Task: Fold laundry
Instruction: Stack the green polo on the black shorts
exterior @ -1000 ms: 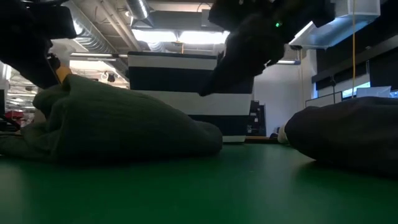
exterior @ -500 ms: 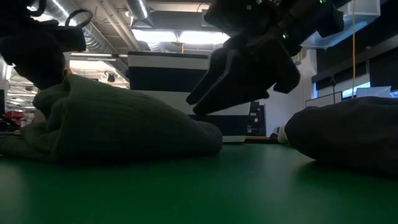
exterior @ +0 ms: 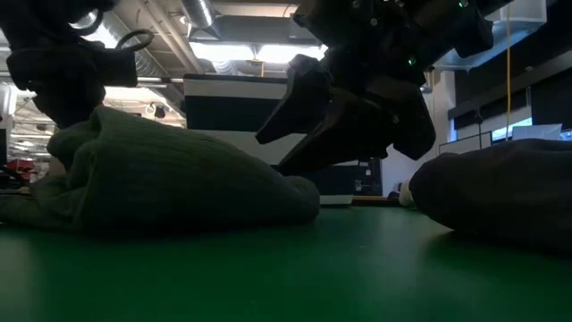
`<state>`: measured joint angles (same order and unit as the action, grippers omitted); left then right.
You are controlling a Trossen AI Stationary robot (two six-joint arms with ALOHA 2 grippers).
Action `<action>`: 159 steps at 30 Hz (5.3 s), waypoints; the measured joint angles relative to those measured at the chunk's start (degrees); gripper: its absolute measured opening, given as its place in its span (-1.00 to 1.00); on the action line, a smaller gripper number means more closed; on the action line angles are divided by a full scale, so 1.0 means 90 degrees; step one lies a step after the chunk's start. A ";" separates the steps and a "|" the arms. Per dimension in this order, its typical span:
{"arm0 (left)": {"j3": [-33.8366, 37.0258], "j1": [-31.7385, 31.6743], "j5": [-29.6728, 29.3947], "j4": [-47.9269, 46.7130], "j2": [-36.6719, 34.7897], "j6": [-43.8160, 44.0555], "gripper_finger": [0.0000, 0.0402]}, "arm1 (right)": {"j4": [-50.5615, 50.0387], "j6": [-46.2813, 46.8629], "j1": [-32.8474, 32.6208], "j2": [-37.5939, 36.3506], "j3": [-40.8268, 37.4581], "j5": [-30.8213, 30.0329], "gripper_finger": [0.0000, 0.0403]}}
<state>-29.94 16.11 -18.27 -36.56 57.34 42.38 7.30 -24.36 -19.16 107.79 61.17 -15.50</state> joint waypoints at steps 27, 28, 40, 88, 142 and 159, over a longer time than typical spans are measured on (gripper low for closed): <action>0.1385 -0.1516 0.1343 0.1877 -0.0707 -0.0104 -0.18 | -0.0162 -0.0543 -0.0357 0.0024 0.0000 0.0264 0.64; 0.1385 -0.1542 0.1385 0.1876 -0.0707 -0.0068 -0.18 | -0.0159 -0.0543 -0.0364 0.0024 0.0000 0.0276 0.64; 0.1387 -0.1539 0.1558 0.1874 -0.0707 0.0271 -0.18 | -0.0116 -0.0463 -0.0345 0.0151 0.0071 -0.0327 0.97; 0.1387 -0.0893 0.2645 0.3856 0.1039 0.1281 -0.18 | 0.1385 -0.1535 0.0258 0.1175 0.0407 -0.1329 0.61; 0.1382 -0.0956 0.1755 0.3388 -0.0158 0.0593 -0.18 | 0.0779 -0.1189 0.0073 0.1112 0.0415 -0.1381 -0.87; 0.1380 -0.0864 0.1094 0.3291 -0.0889 0.0436 -0.18 | -0.0294 -0.0842 -0.0219 0.0108 0.0410 -0.1285 -0.87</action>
<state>-17.52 8.34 -8.42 -6.94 49.34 46.30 4.65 -31.94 -21.13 108.76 64.86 -27.06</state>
